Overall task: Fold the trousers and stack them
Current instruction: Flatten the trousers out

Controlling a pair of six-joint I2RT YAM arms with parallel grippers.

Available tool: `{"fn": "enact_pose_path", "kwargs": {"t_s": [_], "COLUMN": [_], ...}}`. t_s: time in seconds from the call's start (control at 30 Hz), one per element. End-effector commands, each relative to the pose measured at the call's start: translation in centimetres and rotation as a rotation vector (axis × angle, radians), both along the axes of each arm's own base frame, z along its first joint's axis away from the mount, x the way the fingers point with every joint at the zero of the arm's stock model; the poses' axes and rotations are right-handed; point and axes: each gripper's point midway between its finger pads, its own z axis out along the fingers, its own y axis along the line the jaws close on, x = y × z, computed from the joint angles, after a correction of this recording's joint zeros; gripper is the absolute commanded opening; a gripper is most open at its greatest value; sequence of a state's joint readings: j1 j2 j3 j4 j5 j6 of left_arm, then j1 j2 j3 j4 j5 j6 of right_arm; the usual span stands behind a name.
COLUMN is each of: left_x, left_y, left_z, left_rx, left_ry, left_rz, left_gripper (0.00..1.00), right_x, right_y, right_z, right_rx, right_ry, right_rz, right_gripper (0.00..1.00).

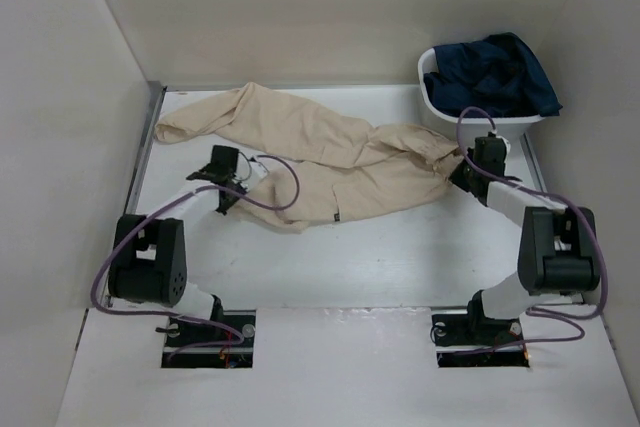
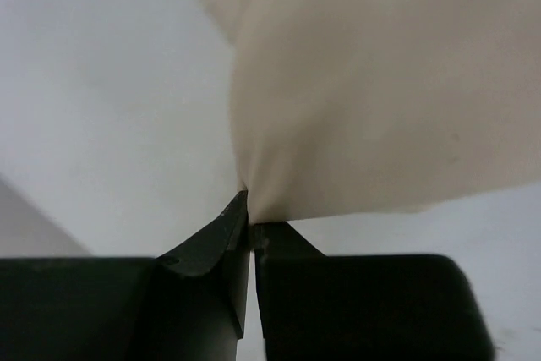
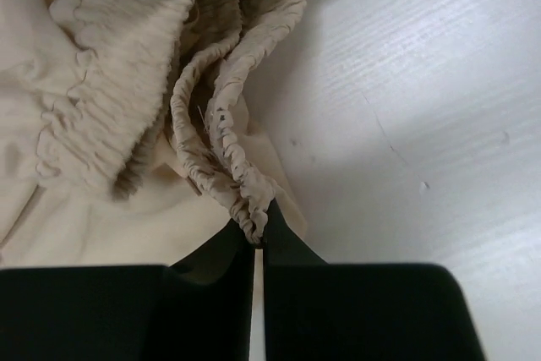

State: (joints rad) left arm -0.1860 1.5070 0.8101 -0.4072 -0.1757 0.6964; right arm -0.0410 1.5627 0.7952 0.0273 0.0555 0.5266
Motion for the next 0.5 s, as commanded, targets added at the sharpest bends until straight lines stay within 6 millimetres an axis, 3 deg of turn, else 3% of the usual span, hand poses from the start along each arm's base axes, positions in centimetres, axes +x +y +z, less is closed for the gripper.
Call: {"fn": "enact_pose_path", "kwargs": {"t_s": [0.0,0.07,0.13,0.2,0.3,0.47], "left_x": [6.1,6.5,6.1,5.1,3.1,-1.2], "left_y": [7.7,11.2,13.4,15.1,16.0,17.1], "left_z": [11.8,17.7,22.4,25.1,25.2,20.5], "left_rx": [0.181,0.287,0.401,0.503,0.566,0.639], "left_ry": [-0.403,-0.520,-0.603,-0.630,-0.611,-0.495], "left_rz": [0.147,0.150,0.121,0.096,0.072,0.025], "left_gripper": [0.00,0.00,0.01,0.01,0.01,0.01], "right_x": [-0.4,-2.6,-5.0,-7.4,-10.4,-14.3], "right_y": [-0.8,-1.8,-2.5,-2.6,-2.3,-1.5], "right_z": [6.9,9.3,10.9,11.6,11.2,9.3], "right_rx": [0.040,0.036,0.038,0.039,0.056,0.140], "right_ry": [-0.190,-0.221,-0.235,-0.229,-0.208,-0.180], "right_rz": [-0.046,-0.078,-0.108,-0.125,-0.151,-0.215], "right_gripper": [0.00,0.00,0.00,0.00,0.00,0.00]}}
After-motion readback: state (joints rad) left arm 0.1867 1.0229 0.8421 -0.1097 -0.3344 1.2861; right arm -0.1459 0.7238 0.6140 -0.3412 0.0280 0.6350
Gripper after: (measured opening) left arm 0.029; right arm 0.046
